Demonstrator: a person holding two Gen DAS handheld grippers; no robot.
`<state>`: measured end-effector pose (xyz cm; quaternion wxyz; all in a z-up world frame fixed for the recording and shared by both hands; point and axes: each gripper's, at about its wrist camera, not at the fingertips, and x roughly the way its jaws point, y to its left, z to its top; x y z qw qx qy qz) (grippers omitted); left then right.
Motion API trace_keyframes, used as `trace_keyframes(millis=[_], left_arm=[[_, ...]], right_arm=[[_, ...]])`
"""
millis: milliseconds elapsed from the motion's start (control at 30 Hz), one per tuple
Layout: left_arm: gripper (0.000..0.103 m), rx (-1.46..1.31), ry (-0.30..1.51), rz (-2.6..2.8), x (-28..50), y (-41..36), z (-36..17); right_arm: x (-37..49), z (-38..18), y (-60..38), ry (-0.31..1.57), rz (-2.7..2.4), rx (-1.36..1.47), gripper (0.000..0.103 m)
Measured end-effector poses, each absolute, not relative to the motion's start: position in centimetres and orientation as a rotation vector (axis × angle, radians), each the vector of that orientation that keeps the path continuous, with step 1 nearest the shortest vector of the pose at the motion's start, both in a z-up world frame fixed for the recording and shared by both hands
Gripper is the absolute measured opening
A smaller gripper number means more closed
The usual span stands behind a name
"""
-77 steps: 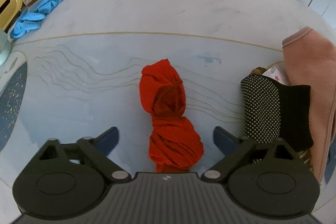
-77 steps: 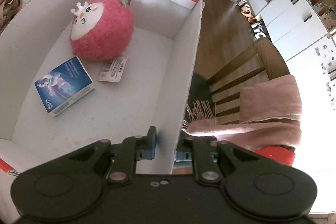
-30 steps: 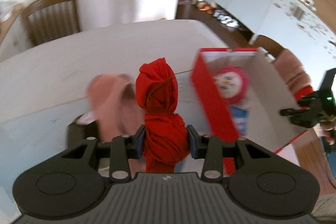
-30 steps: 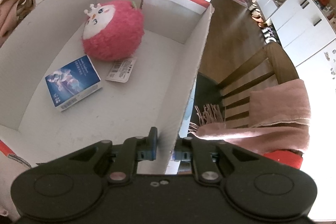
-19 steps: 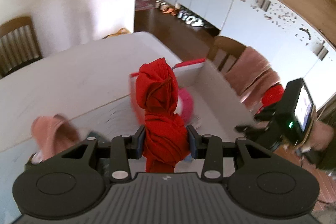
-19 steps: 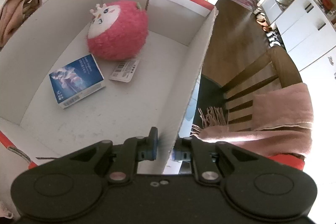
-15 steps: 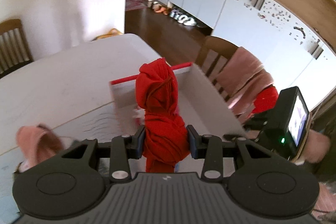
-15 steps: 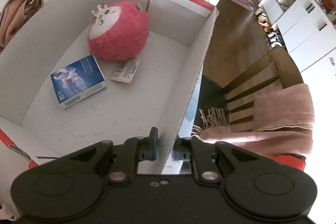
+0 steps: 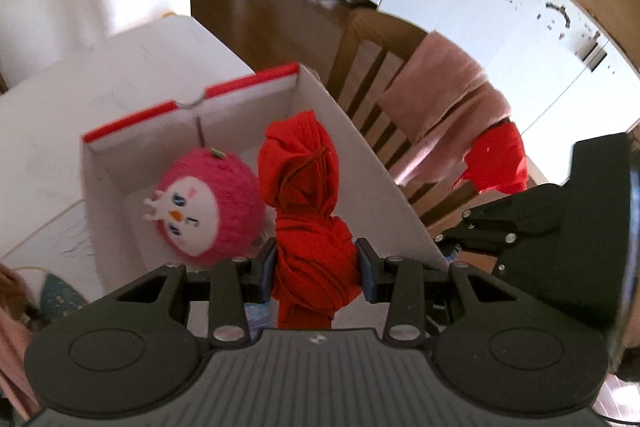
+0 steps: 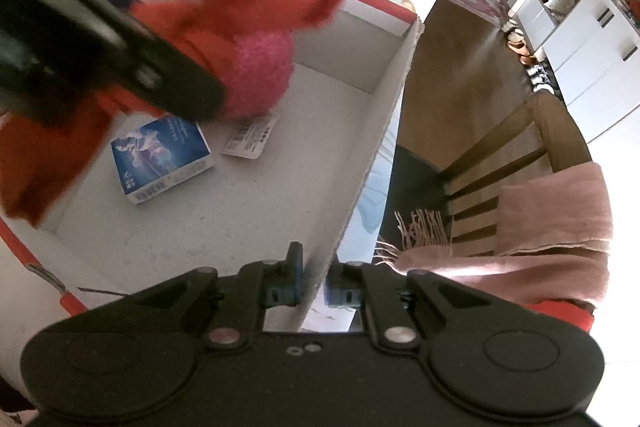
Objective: Organize objects
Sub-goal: 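Carry the red umbrella into the box and lower it beside the plush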
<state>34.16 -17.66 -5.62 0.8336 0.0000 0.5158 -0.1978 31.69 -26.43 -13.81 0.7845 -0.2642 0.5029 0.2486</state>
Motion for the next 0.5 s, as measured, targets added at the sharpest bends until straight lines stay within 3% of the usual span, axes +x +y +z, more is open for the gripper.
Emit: trace_keyframes(millis=[500], left_arm=[[0.039,-0.006,1.28,-0.381,36.3,-20.1,-12.6]], right_arm=[[31.5,-13.8,-26.6,1.081,0.556,-0.579,0.008]])
